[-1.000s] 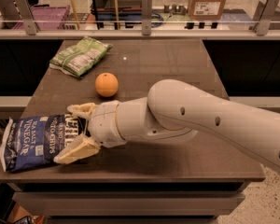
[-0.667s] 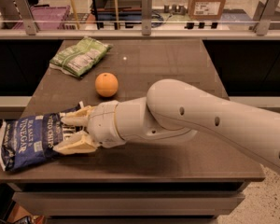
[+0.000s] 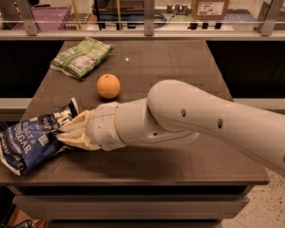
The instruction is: Pick blue chip bag
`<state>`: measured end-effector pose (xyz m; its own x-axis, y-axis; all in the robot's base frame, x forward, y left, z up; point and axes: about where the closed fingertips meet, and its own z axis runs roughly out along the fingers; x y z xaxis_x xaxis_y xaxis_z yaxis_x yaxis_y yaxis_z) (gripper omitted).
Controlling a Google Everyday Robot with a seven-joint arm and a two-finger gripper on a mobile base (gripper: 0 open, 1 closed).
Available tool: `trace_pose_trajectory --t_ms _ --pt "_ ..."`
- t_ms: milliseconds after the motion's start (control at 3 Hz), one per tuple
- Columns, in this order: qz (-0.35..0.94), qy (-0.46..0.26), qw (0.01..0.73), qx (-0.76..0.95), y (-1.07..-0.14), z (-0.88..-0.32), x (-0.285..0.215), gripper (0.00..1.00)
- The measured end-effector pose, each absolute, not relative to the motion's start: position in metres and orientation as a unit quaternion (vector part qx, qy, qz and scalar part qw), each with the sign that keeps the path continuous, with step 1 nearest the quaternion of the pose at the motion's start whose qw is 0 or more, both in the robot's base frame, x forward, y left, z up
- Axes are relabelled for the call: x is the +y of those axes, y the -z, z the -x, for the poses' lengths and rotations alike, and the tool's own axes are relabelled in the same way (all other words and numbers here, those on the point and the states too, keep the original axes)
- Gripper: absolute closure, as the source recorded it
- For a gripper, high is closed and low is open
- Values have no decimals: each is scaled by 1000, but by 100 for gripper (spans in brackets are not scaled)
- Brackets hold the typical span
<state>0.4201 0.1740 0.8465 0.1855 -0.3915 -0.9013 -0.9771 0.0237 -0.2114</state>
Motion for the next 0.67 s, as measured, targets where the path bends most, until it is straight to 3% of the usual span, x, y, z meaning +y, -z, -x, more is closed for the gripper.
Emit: trace_pose_trajectory --t_ms 667 --pt "622 -321 456 550 -848 -419 175 100"
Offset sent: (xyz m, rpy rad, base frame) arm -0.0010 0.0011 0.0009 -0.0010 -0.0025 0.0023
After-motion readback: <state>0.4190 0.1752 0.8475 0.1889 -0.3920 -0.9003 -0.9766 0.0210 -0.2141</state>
